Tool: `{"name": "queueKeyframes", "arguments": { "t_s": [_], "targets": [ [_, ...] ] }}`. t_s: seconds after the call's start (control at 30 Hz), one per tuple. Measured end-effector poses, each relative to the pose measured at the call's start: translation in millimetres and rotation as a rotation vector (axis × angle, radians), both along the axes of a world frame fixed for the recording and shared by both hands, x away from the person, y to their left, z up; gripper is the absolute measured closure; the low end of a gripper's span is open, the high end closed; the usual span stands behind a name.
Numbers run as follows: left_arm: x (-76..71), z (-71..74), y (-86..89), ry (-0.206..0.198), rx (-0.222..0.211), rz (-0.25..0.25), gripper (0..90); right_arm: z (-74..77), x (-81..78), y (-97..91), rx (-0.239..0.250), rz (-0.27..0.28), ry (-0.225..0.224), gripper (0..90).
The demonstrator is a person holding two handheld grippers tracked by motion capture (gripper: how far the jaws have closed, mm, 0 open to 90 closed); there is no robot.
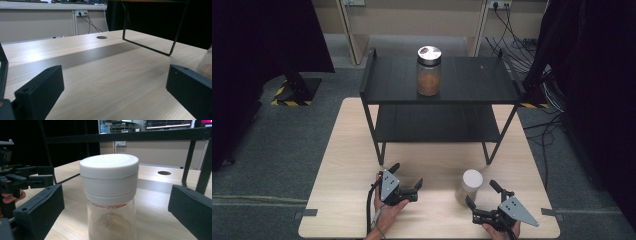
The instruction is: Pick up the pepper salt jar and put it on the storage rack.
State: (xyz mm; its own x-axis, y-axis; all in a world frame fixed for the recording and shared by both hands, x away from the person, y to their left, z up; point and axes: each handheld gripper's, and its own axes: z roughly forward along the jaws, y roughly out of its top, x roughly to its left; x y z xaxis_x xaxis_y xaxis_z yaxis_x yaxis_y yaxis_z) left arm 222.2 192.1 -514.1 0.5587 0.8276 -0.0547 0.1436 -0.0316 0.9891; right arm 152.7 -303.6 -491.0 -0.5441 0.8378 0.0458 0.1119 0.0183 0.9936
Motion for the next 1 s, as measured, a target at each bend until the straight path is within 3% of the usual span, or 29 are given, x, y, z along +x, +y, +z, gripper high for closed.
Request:
{"name": "queueKeyframes", "arguments": {
  "t_s": [0.7,1.0],
  "targets": [
    [0.2,0.0,0.3,0.002,-0.003,0.001,1.1,-1.7,31.4,13.4,-0.033,0.034,0.042,7.1],
    [0.2,0.0,0.2,0.002,-0.003,0.001,1.3,-0.7,36.0,16.2,-0.055,0.038,0.051,18.8]
  ]
}}
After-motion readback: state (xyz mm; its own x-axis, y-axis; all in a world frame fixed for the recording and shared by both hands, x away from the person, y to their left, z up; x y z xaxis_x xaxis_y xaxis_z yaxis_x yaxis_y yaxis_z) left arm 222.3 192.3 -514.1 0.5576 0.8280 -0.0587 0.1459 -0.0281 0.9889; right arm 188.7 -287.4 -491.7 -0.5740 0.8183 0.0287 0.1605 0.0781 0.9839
